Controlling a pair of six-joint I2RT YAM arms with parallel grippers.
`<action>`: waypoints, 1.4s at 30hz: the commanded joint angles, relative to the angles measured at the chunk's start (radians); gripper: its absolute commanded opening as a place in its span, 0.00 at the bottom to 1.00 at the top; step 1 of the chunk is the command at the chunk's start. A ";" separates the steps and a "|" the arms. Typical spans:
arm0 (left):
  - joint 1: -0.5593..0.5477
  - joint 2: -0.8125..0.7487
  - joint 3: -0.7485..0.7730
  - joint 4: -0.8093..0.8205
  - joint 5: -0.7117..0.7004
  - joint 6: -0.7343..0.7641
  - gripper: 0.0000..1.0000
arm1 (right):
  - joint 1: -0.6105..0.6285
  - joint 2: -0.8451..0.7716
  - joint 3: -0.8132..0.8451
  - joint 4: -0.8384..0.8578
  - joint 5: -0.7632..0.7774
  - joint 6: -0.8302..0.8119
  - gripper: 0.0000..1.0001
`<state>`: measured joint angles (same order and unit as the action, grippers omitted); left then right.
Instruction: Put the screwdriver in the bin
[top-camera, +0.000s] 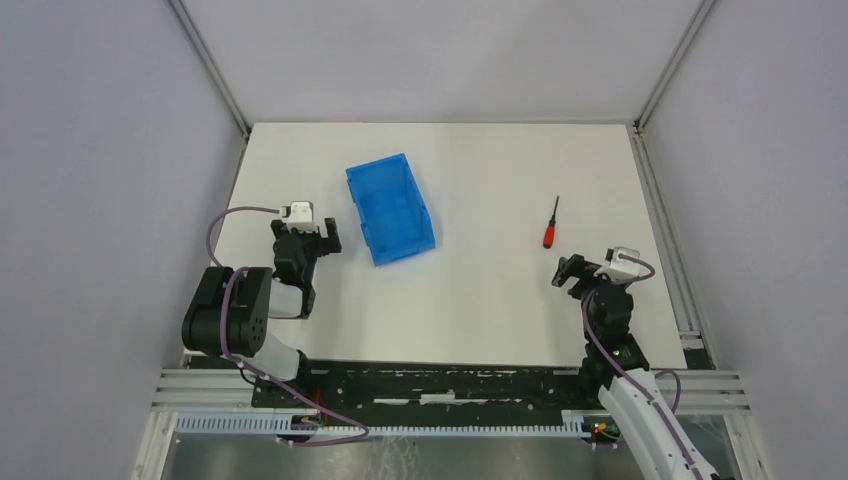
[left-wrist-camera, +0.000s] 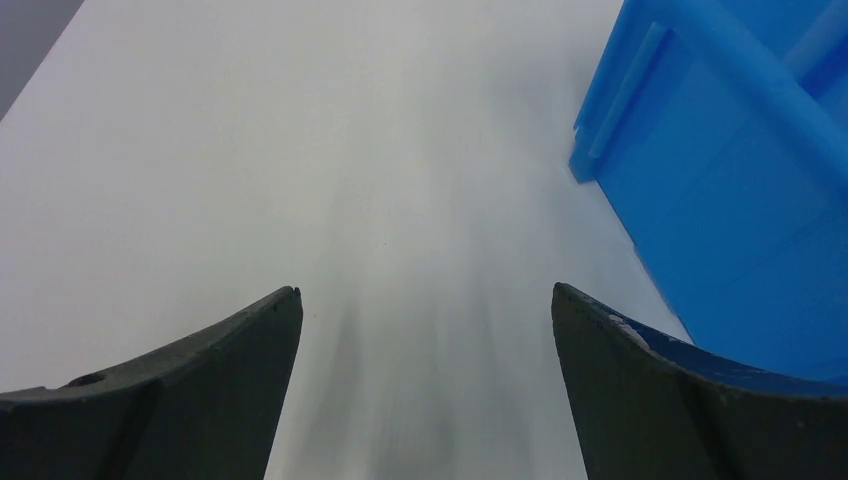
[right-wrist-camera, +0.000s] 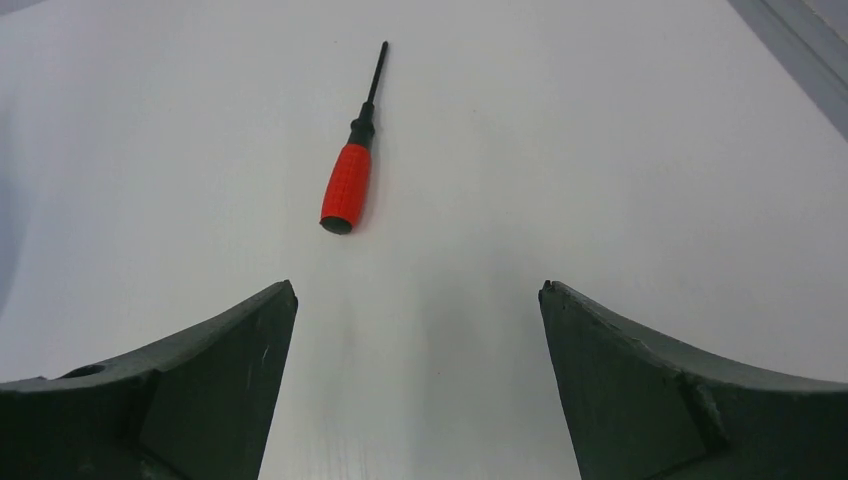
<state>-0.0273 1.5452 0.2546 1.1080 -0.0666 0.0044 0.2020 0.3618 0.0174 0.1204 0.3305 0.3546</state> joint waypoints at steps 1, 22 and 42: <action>0.007 -0.017 0.003 0.032 0.015 -0.029 1.00 | 0.000 0.004 0.048 0.020 0.138 0.050 0.98; 0.007 -0.017 0.003 0.032 0.014 -0.029 1.00 | -0.002 1.139 1.446 -0.816 0.067 -0.179 0.98; 0.007 -0.017 0.003 0.032 0.015 -0.029 1.00 | -0.048 1.548 1.167 -0.548 -0.118 -0.085 0.55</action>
<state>-0.0273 1.5452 0.2546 1.1080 -0.0666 0.0044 0.1585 1.8973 1.2381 -0.4786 0.2489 0.2371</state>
